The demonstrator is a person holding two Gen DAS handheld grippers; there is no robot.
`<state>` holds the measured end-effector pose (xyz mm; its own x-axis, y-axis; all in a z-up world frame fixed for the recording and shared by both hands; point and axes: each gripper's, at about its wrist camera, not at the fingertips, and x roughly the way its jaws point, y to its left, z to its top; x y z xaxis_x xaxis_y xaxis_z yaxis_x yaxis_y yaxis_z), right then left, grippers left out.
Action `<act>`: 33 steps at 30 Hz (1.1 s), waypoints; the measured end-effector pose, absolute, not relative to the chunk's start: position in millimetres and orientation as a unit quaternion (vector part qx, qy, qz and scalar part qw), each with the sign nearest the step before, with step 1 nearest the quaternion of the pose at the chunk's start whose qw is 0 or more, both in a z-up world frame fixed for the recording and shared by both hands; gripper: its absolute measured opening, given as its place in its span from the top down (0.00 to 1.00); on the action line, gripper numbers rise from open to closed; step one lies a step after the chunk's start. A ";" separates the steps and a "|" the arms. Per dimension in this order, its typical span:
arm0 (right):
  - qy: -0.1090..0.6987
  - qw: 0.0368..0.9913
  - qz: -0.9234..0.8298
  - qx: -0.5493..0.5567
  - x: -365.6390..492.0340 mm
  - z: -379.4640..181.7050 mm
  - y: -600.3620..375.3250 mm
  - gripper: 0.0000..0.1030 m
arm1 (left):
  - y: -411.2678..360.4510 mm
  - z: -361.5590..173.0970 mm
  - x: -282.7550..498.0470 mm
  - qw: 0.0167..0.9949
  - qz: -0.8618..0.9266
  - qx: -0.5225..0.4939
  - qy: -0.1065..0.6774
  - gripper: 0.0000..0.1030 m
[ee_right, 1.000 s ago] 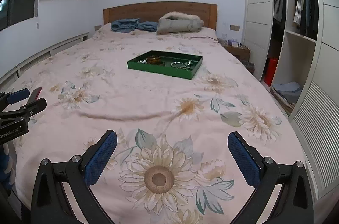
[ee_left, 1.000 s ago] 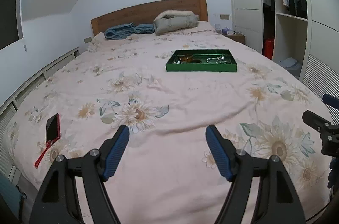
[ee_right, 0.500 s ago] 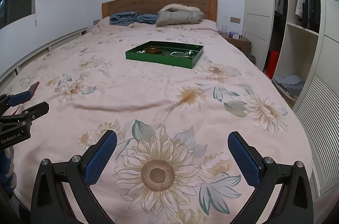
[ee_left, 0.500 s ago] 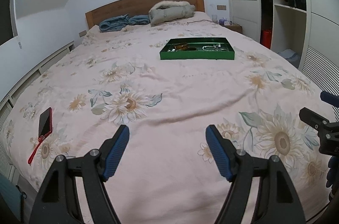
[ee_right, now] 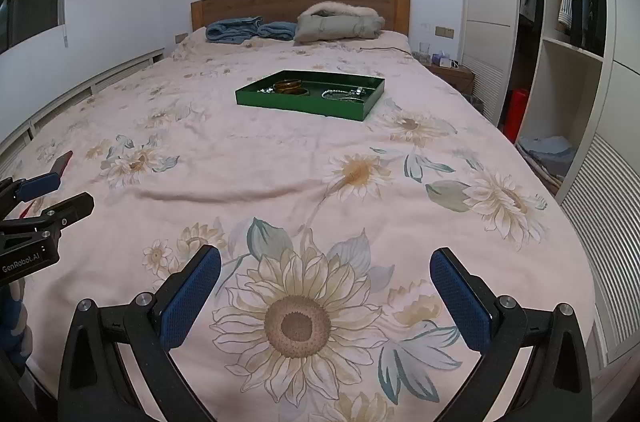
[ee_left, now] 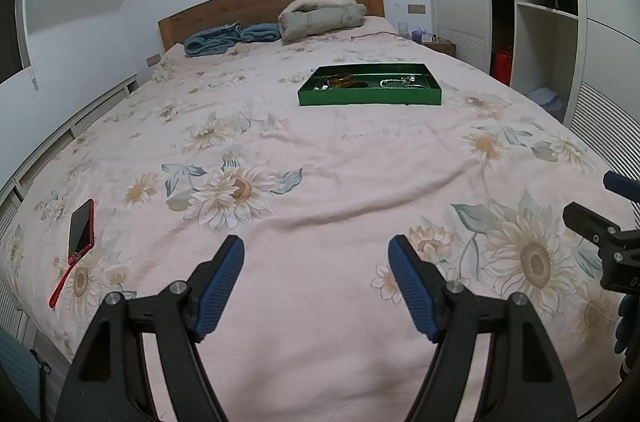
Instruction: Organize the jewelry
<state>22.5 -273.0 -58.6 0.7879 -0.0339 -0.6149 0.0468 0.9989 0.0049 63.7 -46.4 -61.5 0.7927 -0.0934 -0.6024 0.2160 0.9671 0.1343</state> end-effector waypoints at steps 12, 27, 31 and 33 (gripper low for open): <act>0.328 0.944 -0.022 0.010 22.0 -62.6 -271.2 0.00 | -48.0 -66.2 63.6 0.941 -0.083 0.098 0.314 0.29; 0.331 0.943 -0.021 0.011 21.9 -66.2 -270.8 0.00 | -50.5 -69.5 63.4 0.939 -0.086 0.098 0.318 0.29; 0.331 0.943 -0.021 0.011 21.6 -66.8 -270.5 0.00 | -51.5 -70.7 62.6 0.939 -0.086 0.097 0.319 0.29; 0.331 0.943 -0.021 0.010 21.8 -66.7 -270.4 0.00 | -50.8 -70.2 63.4 0.939 -0.086 0.098 0.319 0.29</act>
